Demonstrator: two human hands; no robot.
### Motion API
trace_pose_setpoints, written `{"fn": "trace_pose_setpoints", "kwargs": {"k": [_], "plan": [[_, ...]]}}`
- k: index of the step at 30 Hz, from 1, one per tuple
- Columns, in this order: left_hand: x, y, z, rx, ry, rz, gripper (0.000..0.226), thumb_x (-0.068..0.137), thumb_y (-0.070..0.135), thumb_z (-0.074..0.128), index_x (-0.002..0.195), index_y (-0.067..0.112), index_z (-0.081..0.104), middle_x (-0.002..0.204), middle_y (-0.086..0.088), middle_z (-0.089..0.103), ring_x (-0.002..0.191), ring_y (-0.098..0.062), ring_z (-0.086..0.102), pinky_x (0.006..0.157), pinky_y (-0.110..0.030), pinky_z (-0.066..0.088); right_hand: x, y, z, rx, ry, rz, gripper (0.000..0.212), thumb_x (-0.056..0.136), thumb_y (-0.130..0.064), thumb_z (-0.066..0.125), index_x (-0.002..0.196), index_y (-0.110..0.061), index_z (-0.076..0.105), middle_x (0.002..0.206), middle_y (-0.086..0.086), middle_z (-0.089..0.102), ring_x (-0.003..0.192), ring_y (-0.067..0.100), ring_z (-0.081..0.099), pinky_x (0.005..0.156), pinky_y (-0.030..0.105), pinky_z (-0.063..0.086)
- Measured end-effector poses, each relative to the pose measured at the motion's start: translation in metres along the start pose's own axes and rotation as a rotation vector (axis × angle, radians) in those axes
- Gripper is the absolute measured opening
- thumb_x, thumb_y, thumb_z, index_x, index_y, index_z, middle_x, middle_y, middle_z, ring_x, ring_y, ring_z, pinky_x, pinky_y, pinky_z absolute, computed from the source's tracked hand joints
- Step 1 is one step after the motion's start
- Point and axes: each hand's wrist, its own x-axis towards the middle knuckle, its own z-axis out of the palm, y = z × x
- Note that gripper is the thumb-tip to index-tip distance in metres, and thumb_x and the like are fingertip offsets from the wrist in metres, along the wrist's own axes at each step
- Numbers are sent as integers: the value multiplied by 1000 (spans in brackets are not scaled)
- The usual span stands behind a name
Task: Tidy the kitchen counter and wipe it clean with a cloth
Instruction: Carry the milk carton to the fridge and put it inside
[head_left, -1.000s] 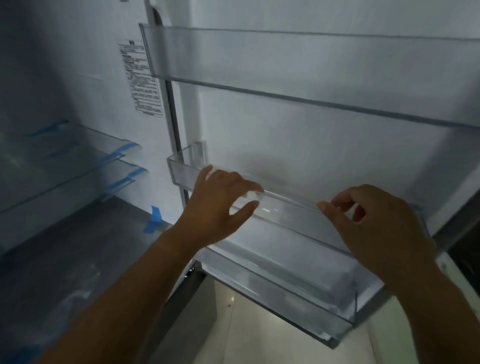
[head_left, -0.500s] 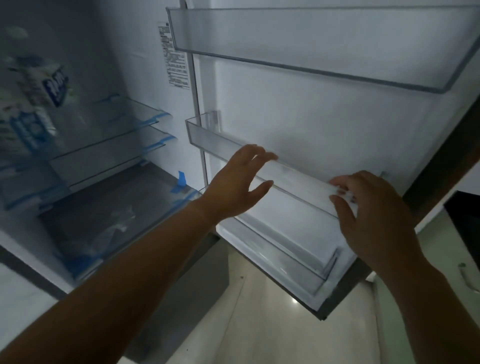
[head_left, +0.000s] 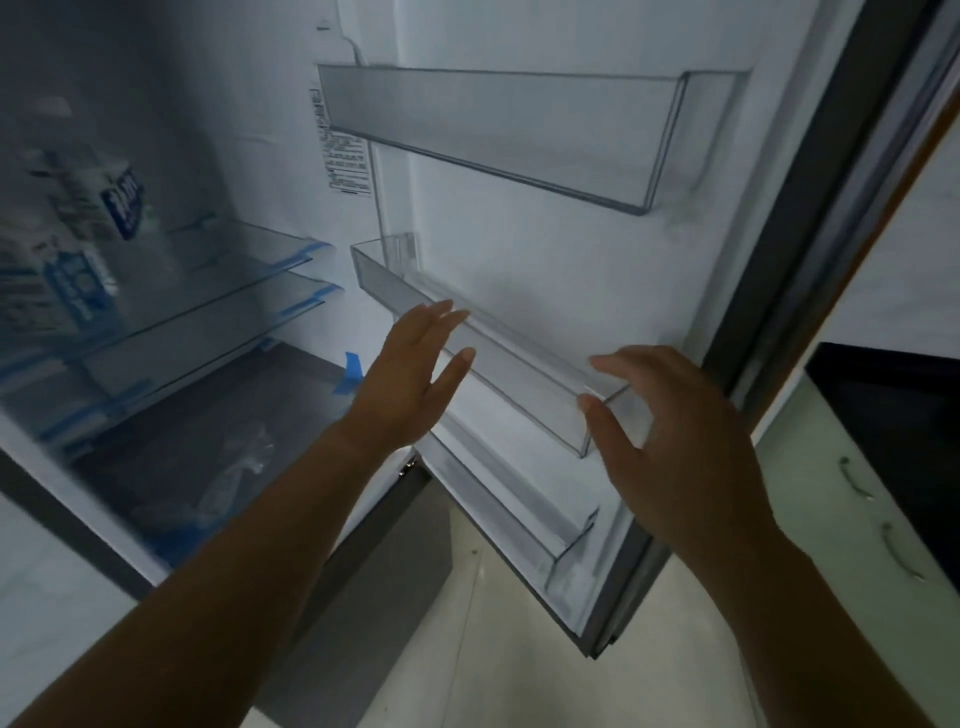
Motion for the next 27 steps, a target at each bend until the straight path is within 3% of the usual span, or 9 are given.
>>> {"fn": "trace_pose_setpoints", "kwargs": {"k": [2, 4, 6, 8, 10, 13, 16, 20, 27], "plan": [[-15, -1, -13, -9, 39, -30, 76, 89, 66, 19, 134, 12, 48, 141, -10, 46, 135, -27, 36, 111, -43, 29, -17, -15, -10, 34, 131, -5, 32, 85, -30, 60, 110, -9, 62, 106, 3, 62, 98, 8, 52, 80, 13, 38], [-31, -2, -25, 3, 32, -42, 77, 88, 67, 18, 134, 13, 47, 142, -9, 45, 135, -25, 36, 111, -39, 29, -32, -23, -19, 15, 357, -53, 28, 84, -17, 67, 106, -1, 60, 105, 10, 59, 97, 9, 50, 84, 14, 42], [-46, -4, -35, 21, -2, -40, 75, 88, 67, 18, 137, 17, 43, 144, -6, 43, 135, -20, 35, 109, -30, 26, -40, -26, -19, 13, 526, 34, 42, 82, -17, 69, 115, 3, 53, 117, 21, 53, 108, 17, 47, 96, 23, 42], [-61, -6, -49, 32, -28, -48, 71, 89, 65, 21, 138, 18, 42, 143, -5, 44, 133, -18, 37, 108, -29, 28, -44, -30, -14, 89, 512, 197, 63, 83, -31, 65, 133, -3, 39, 138, 18, 39, 126, 23, 40, 104, 38, 39], [-76, -10, -66, 35, -25, -57, 65, 90, 59, 28, 137, 17, 43, 139, -4, 47, 129, -17, 41, 107, -31, 33, -46, -40, -4, 170, 405, 273, 70, 84, -39, 56, 142, -10, 28, 145, 12, 33, 131, 20, 36, 104, 33, 37], [-102, -21, -96, 55, 36, -97, 61, 88, 55, 31, 136, 19, 44, 135, -2, 50, 121, -13, 45, 101, -24, 31, -52, -59, 14, 137, 375, 221, 63, 88, -33, 53, 141, -8, 30, 138, 18, 41, 127, 22, 40, 100, 33, 39], [-127, -30, -129, 88, 104, -180, 54, 89, 52, 35, 134, 23, 45, 132, -2, 52, 116, -11, 45, 94, -29, 35, -58, -80, 30, 147, 447, 141, 54, 90, -17, 58, 136, -2, 36, 131, 21, 45, 120, 16, 44, 94, 30, 44], [-153, -36, -166, 148, 182, -217, 47, 90, 41, 42, 129, 15, 48, 124, -10, 55, 111, -19, 50, 90, -34, 40, -64, -109, 56, 262, 446, 84, 48, 88, -9, 60, 129, 2, 40, 127, 17, 48, 111, 23, 55, 80, 46, 55], [-187, -53, -219, 329, 427, -330, 38, 92, 31, 49, 124, 11, 51, 126, -12, 53, 115, -27, 50, 93, -30, 38, -54, -171, 106, 355, 371, -138, 50, 85, -14, 64, 127, -2, 40, 127, 19, 50, 116, 11, 49, 91, 16, 48]]}}
